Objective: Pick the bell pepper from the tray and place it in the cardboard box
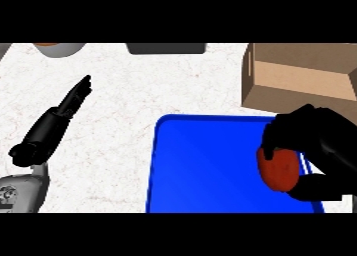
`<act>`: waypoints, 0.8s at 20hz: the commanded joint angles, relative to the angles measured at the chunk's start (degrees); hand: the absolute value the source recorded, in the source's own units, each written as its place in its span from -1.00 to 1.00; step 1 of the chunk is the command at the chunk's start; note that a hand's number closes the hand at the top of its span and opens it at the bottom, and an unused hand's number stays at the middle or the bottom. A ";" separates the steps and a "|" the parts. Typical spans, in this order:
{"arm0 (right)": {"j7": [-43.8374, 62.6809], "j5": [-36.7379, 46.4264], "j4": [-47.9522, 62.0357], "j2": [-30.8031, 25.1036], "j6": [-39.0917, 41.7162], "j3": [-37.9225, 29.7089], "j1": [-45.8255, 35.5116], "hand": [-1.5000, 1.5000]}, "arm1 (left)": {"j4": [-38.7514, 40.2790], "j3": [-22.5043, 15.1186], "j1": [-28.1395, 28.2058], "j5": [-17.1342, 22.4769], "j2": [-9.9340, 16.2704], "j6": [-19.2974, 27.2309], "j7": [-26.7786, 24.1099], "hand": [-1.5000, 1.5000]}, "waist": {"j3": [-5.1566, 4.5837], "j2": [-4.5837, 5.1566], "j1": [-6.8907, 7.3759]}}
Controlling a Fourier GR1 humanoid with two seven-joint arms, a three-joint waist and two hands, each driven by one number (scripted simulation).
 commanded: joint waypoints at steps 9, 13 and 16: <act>12.34 -9.93 25.18 -2.24 4.37 -20.35 -23.58 1.00 | 0.28 -1.22 -3.29 -1.38 -1.72 0.54 1.59 0.00 | 0.02 0.42 1.67; 3.49 -1.37 36.63 -5.50 -1.65 -18.86 -25.86 1.00 | -1.40 -0.77 -2.98 -0.35 -1.63 -0.44 3.05 0.00 | 0.06 0.57 2.07; -2.01 1.63 46.27 -8.42 -0.59 -16.55 -26.56 1.00 | 0.07 -0.13 -1.77 0.17 -1.01 -1.45 0.01 0.00 | 0.05 0.74 2.38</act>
